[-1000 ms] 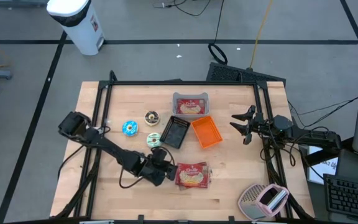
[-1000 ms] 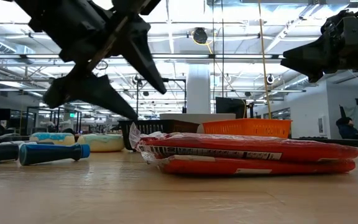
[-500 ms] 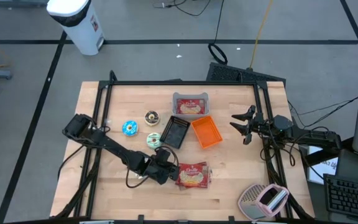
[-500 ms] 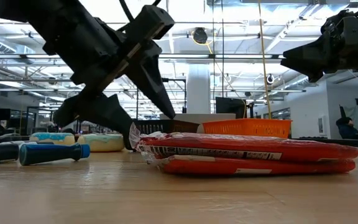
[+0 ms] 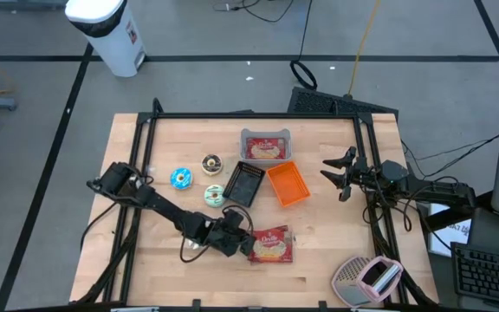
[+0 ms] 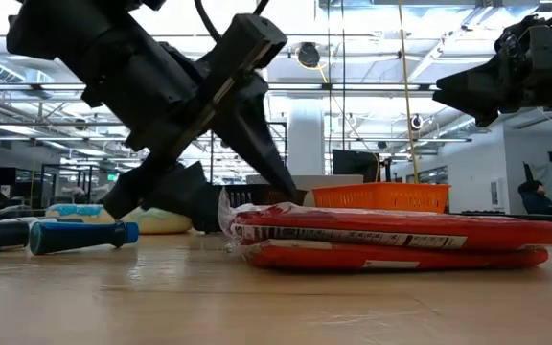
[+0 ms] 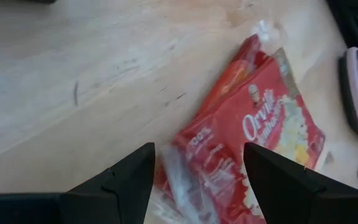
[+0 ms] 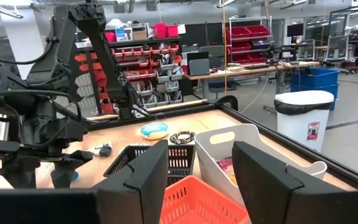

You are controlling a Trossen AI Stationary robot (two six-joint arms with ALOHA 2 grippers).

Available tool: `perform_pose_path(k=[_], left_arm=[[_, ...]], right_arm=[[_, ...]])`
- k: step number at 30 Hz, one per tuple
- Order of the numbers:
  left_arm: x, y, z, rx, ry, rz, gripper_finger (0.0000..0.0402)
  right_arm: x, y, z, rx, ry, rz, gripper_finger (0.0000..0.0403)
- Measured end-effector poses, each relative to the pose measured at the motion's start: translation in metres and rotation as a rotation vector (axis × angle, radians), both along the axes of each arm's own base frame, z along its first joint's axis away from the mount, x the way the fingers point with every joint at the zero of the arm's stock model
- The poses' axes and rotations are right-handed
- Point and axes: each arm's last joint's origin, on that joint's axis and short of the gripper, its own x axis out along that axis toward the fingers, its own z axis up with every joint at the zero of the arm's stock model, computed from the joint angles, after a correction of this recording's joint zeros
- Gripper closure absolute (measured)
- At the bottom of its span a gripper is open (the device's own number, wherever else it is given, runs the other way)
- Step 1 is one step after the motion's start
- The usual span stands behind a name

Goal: Pick & Place Food Item
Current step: Put the red popcorn bag into the white bin

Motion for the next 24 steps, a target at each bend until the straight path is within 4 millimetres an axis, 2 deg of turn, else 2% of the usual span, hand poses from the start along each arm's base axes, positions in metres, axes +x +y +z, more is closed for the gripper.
perform_pose_path(k=[14,18,24], left_arm=[[-0.0019,0.0011,-0.0023,0.001,0.041,-0.022,0.0162],[-0.0019,0.0014,-0.0024,0.006,0.042,-0.025,0.0199],[-0.0019,0.0014,-0.0024,0.031,0.044,-0.045,0.029]], right_arm=[[0.0,0.0,0.0,0.0,0.001,0.0,0.0236],[0.0,0.0,-0.0001,0.0,0.0,0.0,0.0236],[0.0,0.0,0.0001,0.0,0.0,0.0,0.0236]])
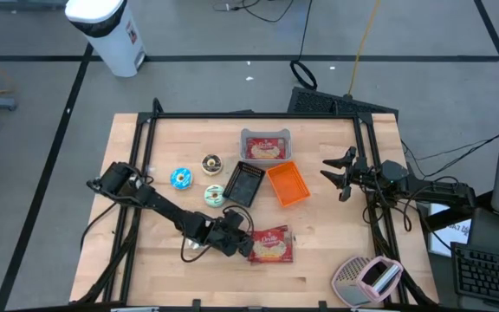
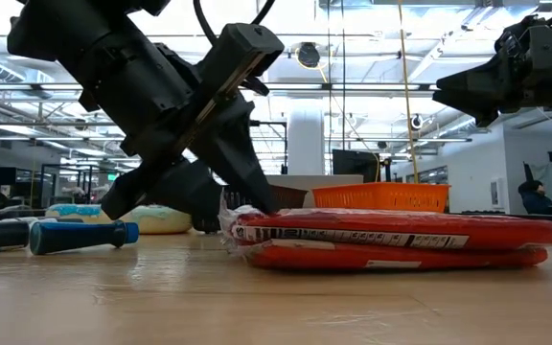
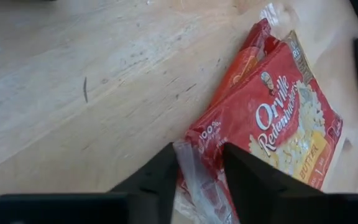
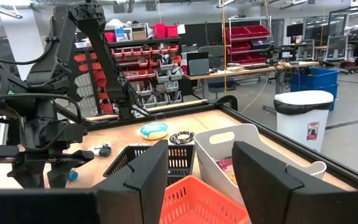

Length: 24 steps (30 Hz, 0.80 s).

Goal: Pick & Place Food Item
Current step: Put the red popcorn bag into the white bin

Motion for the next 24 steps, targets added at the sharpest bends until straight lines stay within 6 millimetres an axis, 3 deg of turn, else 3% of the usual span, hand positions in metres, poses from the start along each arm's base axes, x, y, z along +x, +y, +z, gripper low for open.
perform_pose_path(k=[9,14,24], left_arm=[[0.001,0.001,0.002,-0.009,-0.001,-0.032,0.0391],[0.003,0.0,0.017,0.015,-0.071,-0.072,0.0397],[-0.005,0.004,0.068,0.121,-0.21,-0.129,0.0399]], right_arm=[[0.0,0.0,0.0,0.0,0.0,0.0,0.0236],[0.0,0.0,0.0,0.0,0.0,0.0,0.0236],[0.0,0.0,0.0,0.0,0.0,0.0,0.0236]])
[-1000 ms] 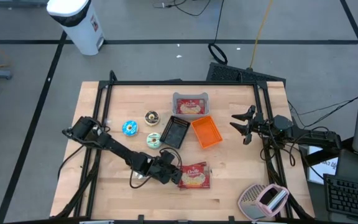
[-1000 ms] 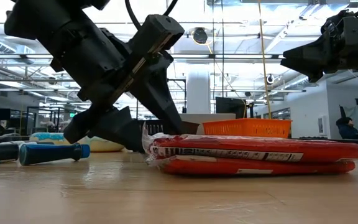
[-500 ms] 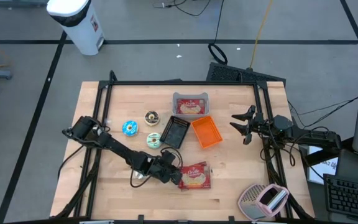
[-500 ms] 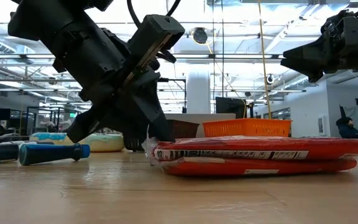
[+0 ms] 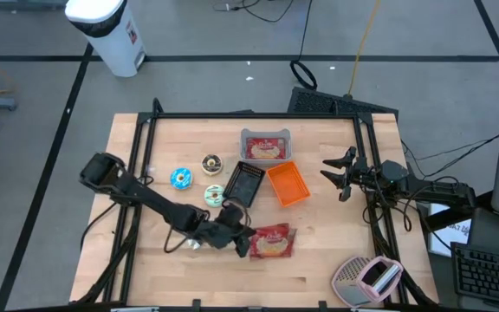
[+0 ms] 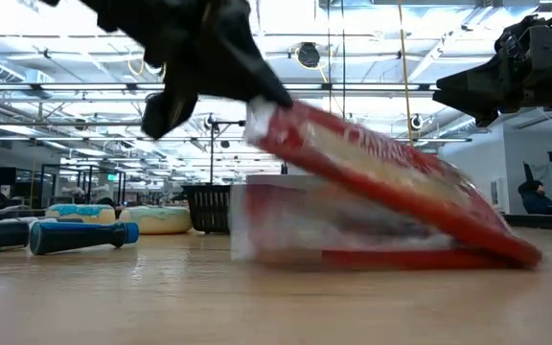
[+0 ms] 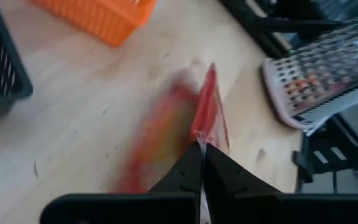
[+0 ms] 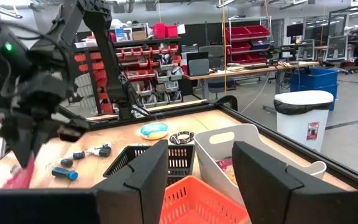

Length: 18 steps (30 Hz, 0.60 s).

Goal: Pick & Place Food Item
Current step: Put the red popcorn bag into the white bin

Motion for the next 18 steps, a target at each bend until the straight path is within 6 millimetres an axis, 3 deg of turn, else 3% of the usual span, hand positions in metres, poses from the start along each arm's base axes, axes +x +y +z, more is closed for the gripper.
perform_pose_path(k=[6,18], left_arm=[[-0.005,0.002,0.02,0.047,-0.049,-0.039,0.04],[-0.002,0.007,0.028,0.116,-0.113,-0.024,0.04]], right_arm=[[0.0,0.0,0.0,0.0,0.0,0.0,0.0236],[0.0,0.0,0.0,0.0,0.0,0.0,0.0236]])
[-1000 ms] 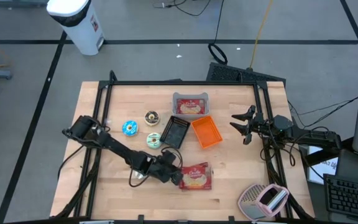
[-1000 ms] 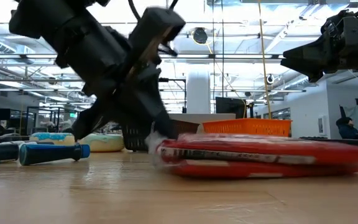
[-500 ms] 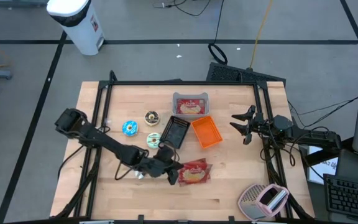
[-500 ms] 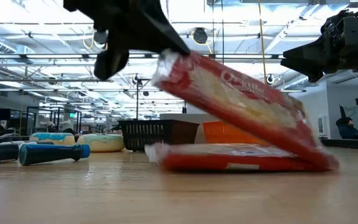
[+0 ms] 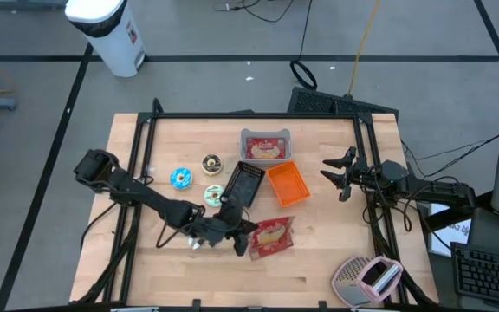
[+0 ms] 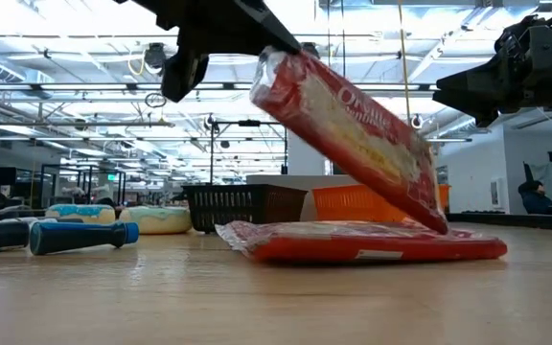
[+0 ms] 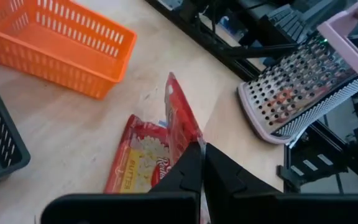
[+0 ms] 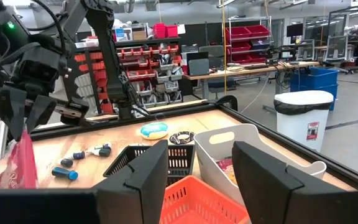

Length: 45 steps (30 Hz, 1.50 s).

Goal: Pick & Place Food Item
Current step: Put the red popcorn bag into the white bin

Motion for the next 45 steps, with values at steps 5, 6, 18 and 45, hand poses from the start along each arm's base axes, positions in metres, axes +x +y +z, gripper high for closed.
perform_pose_path(k=[5,6,18,45], left_arm=[[0.0,0.007,0.017,0.018,-0.07,-0.013,0.0401],[0.0,0.008,0.021,0.024,-0.092,-0.016,0.0401],[-0.012,0.044,0.076,0.153,-0.265,0.009,0.0401],[-0.007,0.219,0.073,0.037,-0.236,0.249,0.0402]], right_arm=[[0.0,0.0,0.0,0.0,0.0,0.0,0.0236],[0.0,0.0,0.0,0.0,0.0,0.0,0.0236],[0.0,0.0,0.0,0.0,0.0,0.0,0.0236],[0.0,0.0,0.0,0.0,0.0,0.0,0.0236]])
